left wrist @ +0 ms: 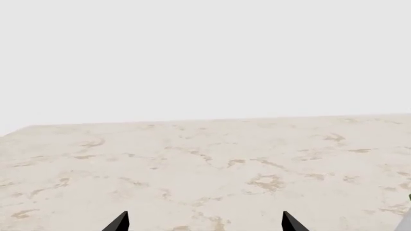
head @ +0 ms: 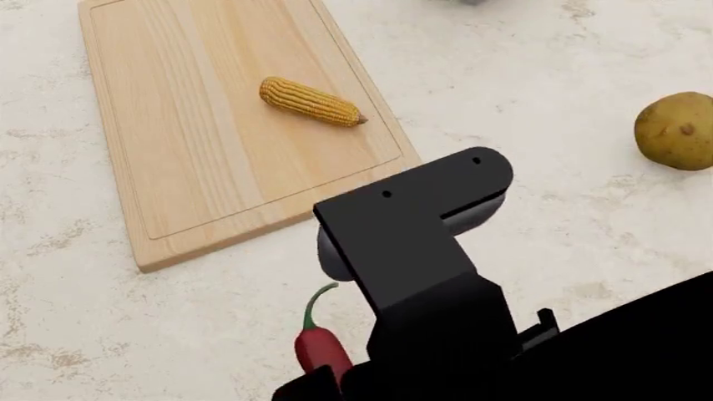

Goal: Clear the non-vegetable object off the cutting board and place the vegetables onto it.

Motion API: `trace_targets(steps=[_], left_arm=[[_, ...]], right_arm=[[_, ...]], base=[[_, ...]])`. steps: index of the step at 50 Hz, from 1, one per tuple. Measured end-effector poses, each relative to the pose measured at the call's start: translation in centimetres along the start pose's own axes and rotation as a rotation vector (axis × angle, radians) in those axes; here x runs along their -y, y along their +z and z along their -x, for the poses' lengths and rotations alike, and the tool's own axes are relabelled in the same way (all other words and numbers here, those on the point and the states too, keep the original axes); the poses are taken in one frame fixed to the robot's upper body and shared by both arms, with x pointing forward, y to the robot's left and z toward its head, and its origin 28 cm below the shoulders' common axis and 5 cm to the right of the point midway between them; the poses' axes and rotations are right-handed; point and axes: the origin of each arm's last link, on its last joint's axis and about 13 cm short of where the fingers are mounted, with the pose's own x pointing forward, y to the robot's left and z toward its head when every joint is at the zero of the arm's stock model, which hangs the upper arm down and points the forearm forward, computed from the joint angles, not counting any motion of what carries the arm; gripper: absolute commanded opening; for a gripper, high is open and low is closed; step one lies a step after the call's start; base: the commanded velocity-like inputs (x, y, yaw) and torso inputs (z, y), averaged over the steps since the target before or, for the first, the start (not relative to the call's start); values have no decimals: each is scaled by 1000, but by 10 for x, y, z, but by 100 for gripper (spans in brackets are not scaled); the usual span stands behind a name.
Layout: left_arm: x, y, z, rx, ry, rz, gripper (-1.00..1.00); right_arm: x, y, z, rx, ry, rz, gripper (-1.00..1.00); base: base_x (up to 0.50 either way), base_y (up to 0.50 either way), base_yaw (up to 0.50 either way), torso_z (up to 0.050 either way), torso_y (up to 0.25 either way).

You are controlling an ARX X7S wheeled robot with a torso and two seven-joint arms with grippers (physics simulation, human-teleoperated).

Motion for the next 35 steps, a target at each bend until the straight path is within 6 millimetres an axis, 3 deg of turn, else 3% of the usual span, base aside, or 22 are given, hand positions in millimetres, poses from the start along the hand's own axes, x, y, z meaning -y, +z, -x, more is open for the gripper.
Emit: trace_targets(steps=[18,35], left_arm=[[-1,-2,-1,-3,4,-4,100],[-1,0,-3,-1,6,-11,100]], right_arm=[[4,43,-4,41,31,134,-100],[16,102,-11,100,47,268,-100]], base=[[0,0,0,0,0],[0,0,0,0,0]])
